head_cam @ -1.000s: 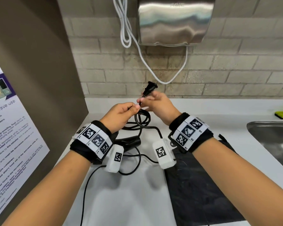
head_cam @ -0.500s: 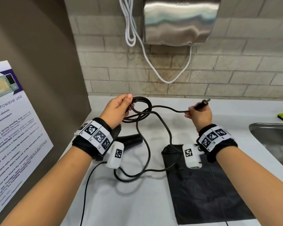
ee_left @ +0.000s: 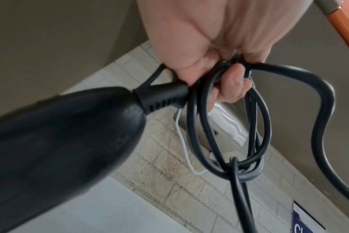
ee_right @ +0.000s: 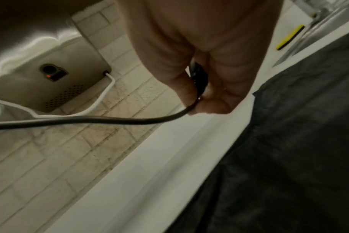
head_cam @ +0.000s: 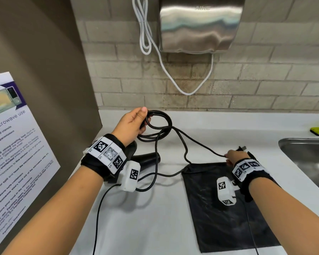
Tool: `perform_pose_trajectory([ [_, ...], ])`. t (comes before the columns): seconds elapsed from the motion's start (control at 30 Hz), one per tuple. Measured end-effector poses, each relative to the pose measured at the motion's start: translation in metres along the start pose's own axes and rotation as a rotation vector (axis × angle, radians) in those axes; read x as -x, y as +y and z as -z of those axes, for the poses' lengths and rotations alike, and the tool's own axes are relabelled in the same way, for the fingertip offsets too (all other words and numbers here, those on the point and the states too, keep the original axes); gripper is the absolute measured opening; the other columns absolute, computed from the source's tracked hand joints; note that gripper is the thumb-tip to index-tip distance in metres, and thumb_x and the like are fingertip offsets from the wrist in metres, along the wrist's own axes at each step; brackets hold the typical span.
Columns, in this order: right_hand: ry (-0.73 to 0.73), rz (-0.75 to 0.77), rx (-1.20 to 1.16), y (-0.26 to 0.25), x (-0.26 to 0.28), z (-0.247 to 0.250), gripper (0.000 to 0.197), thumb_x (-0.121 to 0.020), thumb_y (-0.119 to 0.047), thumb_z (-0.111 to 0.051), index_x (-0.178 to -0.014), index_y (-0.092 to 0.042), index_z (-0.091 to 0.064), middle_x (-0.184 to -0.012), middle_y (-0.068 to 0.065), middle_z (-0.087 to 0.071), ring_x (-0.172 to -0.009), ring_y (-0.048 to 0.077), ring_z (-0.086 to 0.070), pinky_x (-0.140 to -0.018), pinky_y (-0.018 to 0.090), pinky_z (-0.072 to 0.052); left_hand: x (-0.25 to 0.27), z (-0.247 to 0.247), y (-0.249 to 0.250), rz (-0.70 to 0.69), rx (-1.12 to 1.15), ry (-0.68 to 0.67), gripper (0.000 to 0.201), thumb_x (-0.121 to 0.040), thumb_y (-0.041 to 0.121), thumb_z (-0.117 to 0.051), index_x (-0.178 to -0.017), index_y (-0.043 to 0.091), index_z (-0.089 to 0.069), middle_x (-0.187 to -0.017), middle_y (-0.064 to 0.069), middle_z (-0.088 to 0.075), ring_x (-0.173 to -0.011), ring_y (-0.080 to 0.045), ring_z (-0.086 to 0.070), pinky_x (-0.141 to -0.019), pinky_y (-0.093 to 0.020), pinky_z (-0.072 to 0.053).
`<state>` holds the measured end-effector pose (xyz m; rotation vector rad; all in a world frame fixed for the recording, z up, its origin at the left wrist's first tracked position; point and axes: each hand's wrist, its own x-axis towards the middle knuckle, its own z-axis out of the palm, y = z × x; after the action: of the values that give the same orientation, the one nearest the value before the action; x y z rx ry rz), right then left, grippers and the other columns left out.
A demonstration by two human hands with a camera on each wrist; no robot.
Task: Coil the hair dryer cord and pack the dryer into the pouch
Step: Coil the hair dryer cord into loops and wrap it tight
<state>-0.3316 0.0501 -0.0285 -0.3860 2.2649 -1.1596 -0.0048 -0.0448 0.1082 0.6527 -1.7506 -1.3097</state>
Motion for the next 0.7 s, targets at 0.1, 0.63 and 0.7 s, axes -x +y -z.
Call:
perform_pose_trajectory([
  [0.1, -0.026, 0.094, 0.383, 0.003, 0.016, 0.004, 0.034, -0.091, -0.015, -0.048, -0.119, 0.003, -0.053, -0.117, 0.017, -0.060, -0.104, 0.029, -0.060, -0.086, 0.033, -0.050, 0.000, -0.001, 0.000, -0.003, 0.004, 0.010, 0.026, -0.101, 0.018, -0.028, -0.086, 0.008, -0.047, -0.071, -0.002, -0.045, -0.038, 0.001, -0.038, -0.041, -0.009, -0.028],
  [0.63, -0.476, 1.052, 0.104, -0.111, 0.128, -0.066, 0.032, -0.091, 0.006, -0.041, -0.118, -0.003, -0.056, -0.100, -0.004, -0.060, -0.081, -0.006, -0.055, -0.079, 0.003, -0.038, -0.002, -0.001, 0.002, -0.012, -0.031, -0.010, 0.027, -0.101, 0.017, -0.028, -0.086, 0.010, -0.049, -0.069, -0.003, -0.044, -0.040, 0.002, -0.041, -0.042, -0.007, -0.029],
  [0.7, -0.452, 1.042, 0.140, -0.116, 0.132, -0.069, 0.025, -0.093, 0.001, -0.042, -0.108, -0.002, -0.063, -0.079, -0.011, -0.058, -0.064, -0.008, -0.054, -0.066, 0.001, -0.039, -0.002, -0.001, 0.002, -0.011, -0.031, -0.017, 0.027, -0.101, 0.017, -0.029, -0.086, 0.011, -0.050, -0.069, -0.003, -0.043, -0.040, 0.001, -0.041, -0.042, -0.007, -0.029],
])
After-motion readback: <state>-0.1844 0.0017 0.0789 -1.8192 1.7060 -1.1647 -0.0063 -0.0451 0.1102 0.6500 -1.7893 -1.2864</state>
